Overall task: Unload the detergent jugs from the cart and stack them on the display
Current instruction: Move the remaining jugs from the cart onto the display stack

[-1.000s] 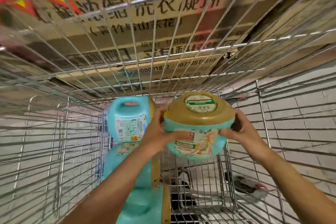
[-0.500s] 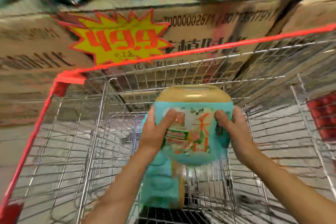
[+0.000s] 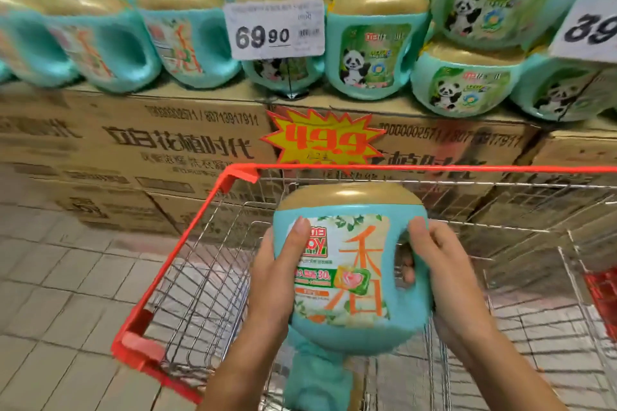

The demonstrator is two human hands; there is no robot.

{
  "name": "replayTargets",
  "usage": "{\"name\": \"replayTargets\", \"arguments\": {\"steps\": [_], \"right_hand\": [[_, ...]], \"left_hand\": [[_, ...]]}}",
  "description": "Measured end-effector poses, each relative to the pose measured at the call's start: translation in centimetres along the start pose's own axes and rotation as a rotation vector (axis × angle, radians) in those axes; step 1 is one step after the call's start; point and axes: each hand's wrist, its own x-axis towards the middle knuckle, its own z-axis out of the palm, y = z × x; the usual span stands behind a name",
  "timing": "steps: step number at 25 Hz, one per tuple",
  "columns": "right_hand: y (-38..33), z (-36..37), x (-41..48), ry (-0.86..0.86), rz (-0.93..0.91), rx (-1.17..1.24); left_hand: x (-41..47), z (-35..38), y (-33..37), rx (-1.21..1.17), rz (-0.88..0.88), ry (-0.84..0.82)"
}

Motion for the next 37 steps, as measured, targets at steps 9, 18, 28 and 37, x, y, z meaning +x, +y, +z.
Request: {"name": "replayTargets", "arguments": {"steps": [9,18,28,37], "right_hand": [[-2.2,7.8,-4.2,-0.257,0.002,-0.04],[-1.6,20.4,-8.9,-0.334,-0.055,-0.005],[2.6,34.7,-14.4,-0.334,-0.064,0.076],[3.9,43.3,-7.5,-0.25,-0.095,0.072]], "left_hand": [[-7.4,-6.7,3.1,-0.135,0.126,0.256],[-10.4,-18.3,7.8,-0.166,0.238,0.292],[-10.6,-34.1,11.6,-0.091,0.228,0.279],[0.2,-40.1,15.6,-0.076,0.192,0.158]]}}
